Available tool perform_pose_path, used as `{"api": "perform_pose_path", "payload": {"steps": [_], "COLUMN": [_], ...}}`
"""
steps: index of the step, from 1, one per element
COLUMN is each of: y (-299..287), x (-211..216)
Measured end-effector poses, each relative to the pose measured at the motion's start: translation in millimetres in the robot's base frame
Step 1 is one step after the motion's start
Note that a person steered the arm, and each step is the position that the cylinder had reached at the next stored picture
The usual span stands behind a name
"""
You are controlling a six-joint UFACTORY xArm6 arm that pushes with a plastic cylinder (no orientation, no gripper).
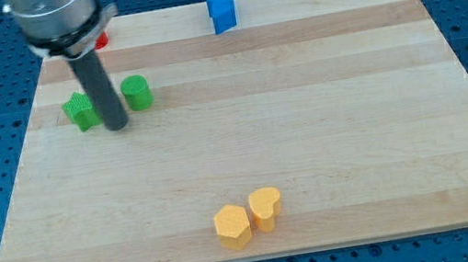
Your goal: Move the green star below the blue triangle
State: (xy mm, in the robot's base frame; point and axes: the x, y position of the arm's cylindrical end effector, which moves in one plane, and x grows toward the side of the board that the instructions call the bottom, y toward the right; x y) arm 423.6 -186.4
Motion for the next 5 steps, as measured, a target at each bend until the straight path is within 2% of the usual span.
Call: {"api": "perform_pose_path", "payload": {"steps": [1,2,3,4,5], "y": [-42,-55,-44,-71,-107], "x": [-3,-45,-64,-52,-64]}}
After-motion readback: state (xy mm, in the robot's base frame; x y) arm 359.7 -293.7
